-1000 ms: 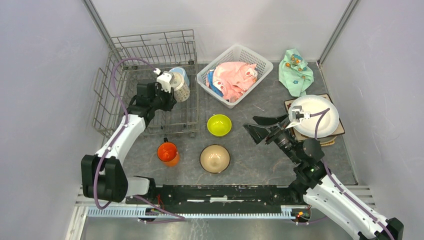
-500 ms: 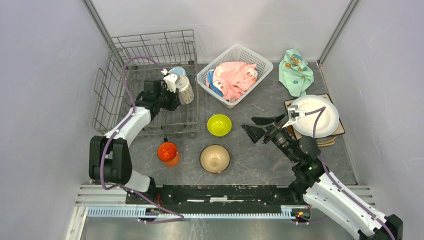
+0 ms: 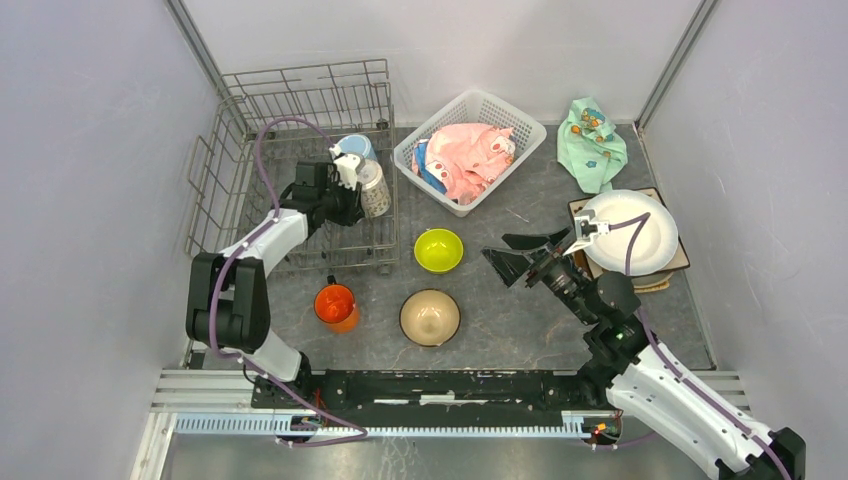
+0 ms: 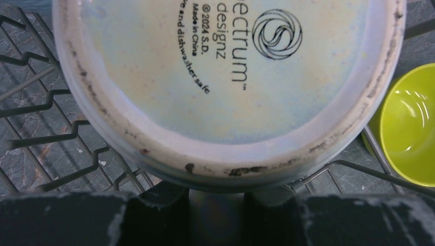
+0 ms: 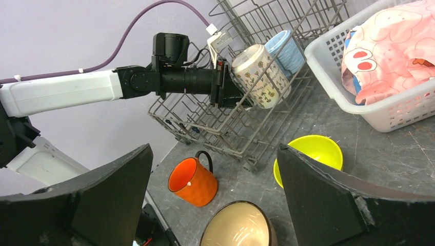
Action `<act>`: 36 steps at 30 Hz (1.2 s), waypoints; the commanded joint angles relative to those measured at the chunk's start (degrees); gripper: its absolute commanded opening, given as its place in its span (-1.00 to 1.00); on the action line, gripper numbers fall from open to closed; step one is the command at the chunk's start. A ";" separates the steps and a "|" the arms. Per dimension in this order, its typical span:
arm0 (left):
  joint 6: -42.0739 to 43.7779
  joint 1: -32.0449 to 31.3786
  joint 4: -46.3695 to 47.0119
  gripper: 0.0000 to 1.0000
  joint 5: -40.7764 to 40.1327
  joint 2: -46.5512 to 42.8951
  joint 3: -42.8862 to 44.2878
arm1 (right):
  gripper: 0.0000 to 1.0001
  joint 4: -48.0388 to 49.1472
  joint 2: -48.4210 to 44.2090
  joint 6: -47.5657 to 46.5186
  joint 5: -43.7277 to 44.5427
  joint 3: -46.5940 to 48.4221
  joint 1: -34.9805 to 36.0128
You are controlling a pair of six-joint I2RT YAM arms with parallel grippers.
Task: Load the mixed dishes into the dish rack
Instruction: Turn the cup upside down in the dish rack.
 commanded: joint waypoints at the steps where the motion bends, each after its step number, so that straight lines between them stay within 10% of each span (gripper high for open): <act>1: 2.28 0.31 13.01 -0.87 -0.40 -1.29 3.28 | 0.96 1.79 -0.91 -0.36 -0.10 1.78 -0.12; 36: 0.71 0.32 12.17 -0.96 -7.82 -6.34 10.67 | 0.96 1.55 -1.16 -1.34 1.39 -0.19 -0.15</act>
